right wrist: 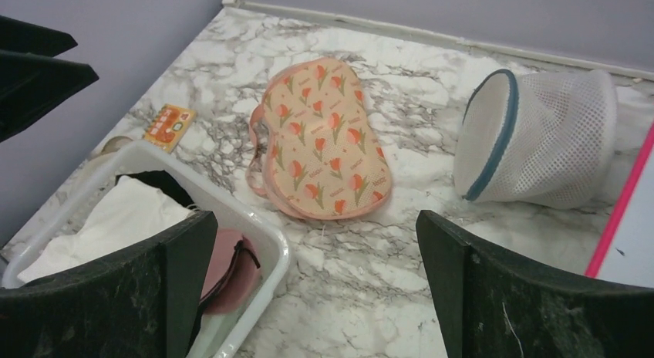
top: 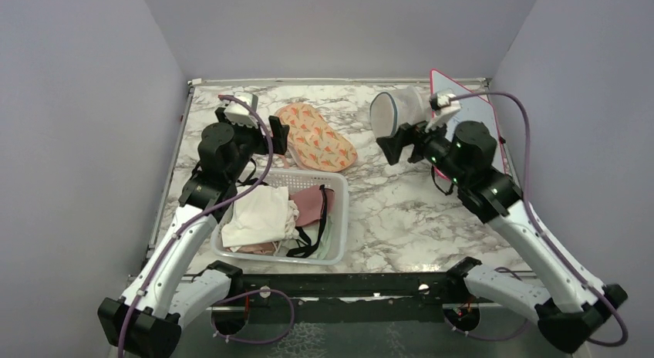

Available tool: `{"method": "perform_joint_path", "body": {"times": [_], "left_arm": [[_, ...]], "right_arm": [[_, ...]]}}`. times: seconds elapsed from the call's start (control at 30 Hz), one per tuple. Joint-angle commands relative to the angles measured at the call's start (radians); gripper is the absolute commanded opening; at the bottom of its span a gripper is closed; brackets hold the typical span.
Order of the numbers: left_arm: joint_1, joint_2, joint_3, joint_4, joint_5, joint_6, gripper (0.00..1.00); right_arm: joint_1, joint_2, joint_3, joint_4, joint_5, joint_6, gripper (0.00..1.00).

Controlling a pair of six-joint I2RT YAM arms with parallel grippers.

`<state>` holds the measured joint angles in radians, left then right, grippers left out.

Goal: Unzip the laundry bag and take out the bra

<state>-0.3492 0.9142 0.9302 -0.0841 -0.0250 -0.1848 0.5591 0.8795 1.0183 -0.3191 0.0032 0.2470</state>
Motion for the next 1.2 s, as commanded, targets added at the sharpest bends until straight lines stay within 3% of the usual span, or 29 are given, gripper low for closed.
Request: {"method": "perform_joint_path", "body": {"times": [0.0,0.17,0.33,0.43,0.63,0.9,1.17], "left_arm": [[0.011,0.038,0.000,0.051,0.123,-0.006,0.99],[0.013,0.071,-0.013,0.081,0.196,-0.020,0.99],[0.015,0.105,-0.015,0.105,0.271,-0.033,0.99],[0.016,0.121,-0.015,0.116,0.304,-0.037,0.99],[0.016,0.144,-0.022,0.135,0.341,-0.044,0.99],[0.016,0.163,-0.020,0.141,0.370,-0.047,0.99],[0.016,0.161,-0.020,0.147,0.396,-0.058,0.99]], "right_arm": [[0.005,0.212,0.132,-0.025,-0.024,-0.031,1.00],[0.006,0.455,0.246,-0.038,0.123,-0.018,0.99],[-0.007,0.702,0.390,-0.118,0.368,-0.026,0.89],[-0.053,0.804,0.458,-0.141,0.342,-0.019,0.81],[-0.129,0.939,0.536,-0.157,0.268,0.029,0.78],[-0.216,1.049,0.594,-0.153,0.197,0.048,0.67],[-0.229,1.081,0.577,-0.120,0.182,0.036,0.57]]}}
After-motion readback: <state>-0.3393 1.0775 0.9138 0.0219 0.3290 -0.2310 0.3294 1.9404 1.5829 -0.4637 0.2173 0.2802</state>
